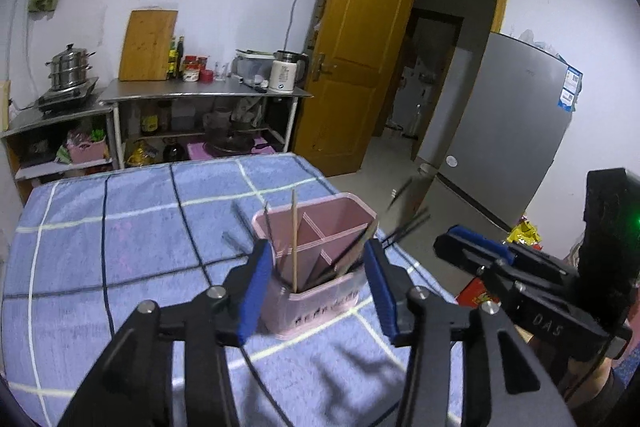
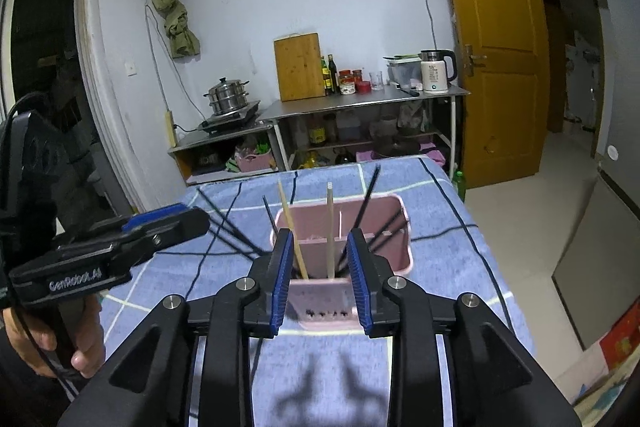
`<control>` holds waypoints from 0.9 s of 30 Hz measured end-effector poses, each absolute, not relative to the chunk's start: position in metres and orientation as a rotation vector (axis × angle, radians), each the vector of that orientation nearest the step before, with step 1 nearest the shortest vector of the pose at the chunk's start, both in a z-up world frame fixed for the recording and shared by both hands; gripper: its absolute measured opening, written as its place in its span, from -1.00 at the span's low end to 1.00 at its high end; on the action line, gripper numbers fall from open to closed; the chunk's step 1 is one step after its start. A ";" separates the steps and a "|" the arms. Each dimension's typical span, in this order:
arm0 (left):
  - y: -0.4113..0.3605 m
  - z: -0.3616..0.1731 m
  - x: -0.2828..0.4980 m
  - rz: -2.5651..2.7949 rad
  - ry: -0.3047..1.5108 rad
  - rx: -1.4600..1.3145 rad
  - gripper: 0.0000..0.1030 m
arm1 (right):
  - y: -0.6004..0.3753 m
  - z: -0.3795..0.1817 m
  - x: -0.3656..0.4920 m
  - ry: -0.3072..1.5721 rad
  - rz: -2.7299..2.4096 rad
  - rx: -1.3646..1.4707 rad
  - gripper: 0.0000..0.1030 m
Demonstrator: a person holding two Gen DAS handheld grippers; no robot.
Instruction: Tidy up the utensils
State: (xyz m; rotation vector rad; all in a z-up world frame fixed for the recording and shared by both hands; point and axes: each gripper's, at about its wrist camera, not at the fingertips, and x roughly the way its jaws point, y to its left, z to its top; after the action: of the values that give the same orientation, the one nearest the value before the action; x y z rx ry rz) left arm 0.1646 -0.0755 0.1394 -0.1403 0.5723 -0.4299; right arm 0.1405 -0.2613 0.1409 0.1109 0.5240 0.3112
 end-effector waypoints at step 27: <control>-0.067 0.036 0.060 -0.304 0.479 -0.064 0.01 | -0.233 0.043 0.041 0.433 0.249 0.075 -0.33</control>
State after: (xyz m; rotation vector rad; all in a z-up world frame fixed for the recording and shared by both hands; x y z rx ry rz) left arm 0.0601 -0.0667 0.0364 -0.0643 0.4789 -0.3043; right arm 0.0407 -0.2329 0.0429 0.0754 0.4329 0.2490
